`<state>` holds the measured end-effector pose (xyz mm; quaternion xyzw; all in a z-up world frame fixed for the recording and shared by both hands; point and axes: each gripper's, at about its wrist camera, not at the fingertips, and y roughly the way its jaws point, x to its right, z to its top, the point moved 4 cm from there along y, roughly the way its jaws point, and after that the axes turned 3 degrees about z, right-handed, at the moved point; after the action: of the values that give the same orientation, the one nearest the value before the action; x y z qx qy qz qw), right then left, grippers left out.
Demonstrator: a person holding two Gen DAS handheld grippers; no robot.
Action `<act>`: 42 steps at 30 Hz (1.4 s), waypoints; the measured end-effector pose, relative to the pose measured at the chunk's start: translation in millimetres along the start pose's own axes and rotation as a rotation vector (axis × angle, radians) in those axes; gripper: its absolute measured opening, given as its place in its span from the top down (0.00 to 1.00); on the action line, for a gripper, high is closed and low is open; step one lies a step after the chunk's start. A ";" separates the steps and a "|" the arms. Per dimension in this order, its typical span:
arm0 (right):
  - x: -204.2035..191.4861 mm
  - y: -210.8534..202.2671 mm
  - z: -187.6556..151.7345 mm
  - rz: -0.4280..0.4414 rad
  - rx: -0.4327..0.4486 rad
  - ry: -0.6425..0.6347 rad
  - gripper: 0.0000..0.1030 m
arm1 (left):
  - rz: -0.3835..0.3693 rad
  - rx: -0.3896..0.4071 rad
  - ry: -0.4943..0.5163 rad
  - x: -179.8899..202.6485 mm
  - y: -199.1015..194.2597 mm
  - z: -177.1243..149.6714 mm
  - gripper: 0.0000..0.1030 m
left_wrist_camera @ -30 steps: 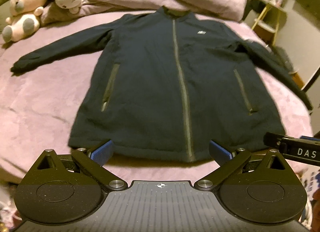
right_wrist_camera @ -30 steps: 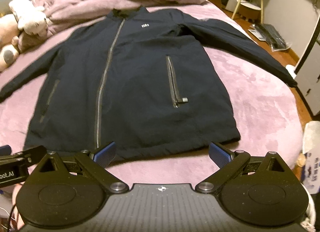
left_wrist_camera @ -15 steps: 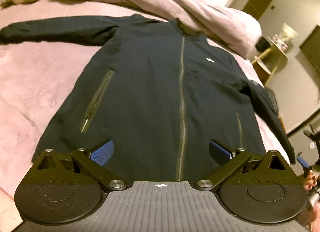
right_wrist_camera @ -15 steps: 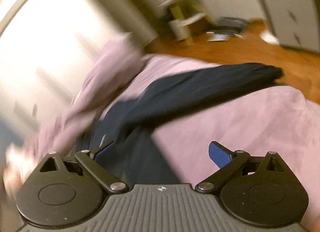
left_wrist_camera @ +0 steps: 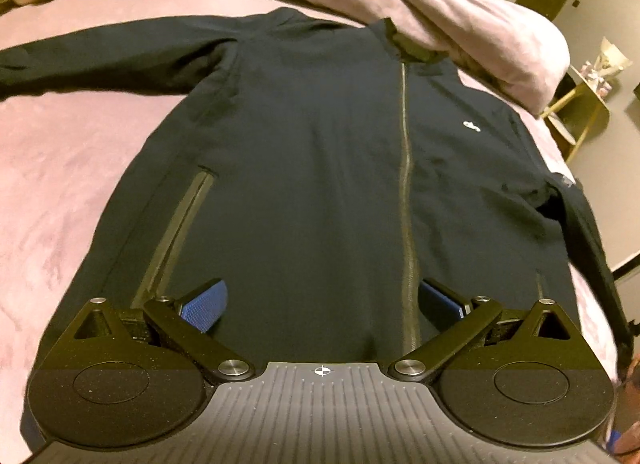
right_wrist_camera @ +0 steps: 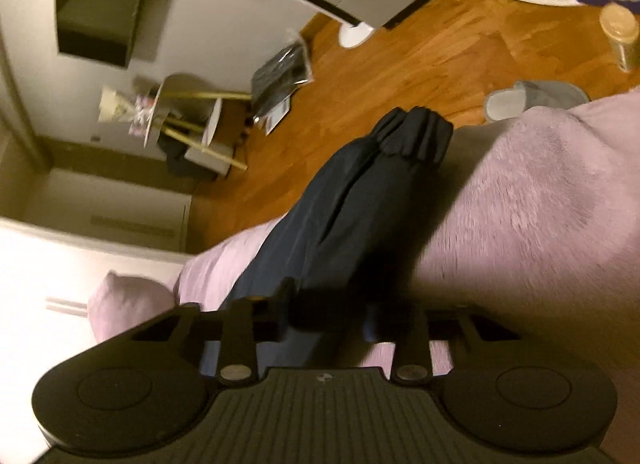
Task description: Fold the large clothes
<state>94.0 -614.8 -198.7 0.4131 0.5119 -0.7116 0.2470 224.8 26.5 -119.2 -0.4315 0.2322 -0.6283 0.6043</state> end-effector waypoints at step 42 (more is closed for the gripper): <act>-73.8 -29.5 -257.2 0.159 -0.562 -0.900 0.53 | -0.428 -0.109 -0.108 68.9 135.7 127.3 0.91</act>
<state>196.9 -369.8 -155.8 0.0228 0.4935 -0.6328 0.5963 412.4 -32.3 -145.4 -0.5358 0.1363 -0.7046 0.4448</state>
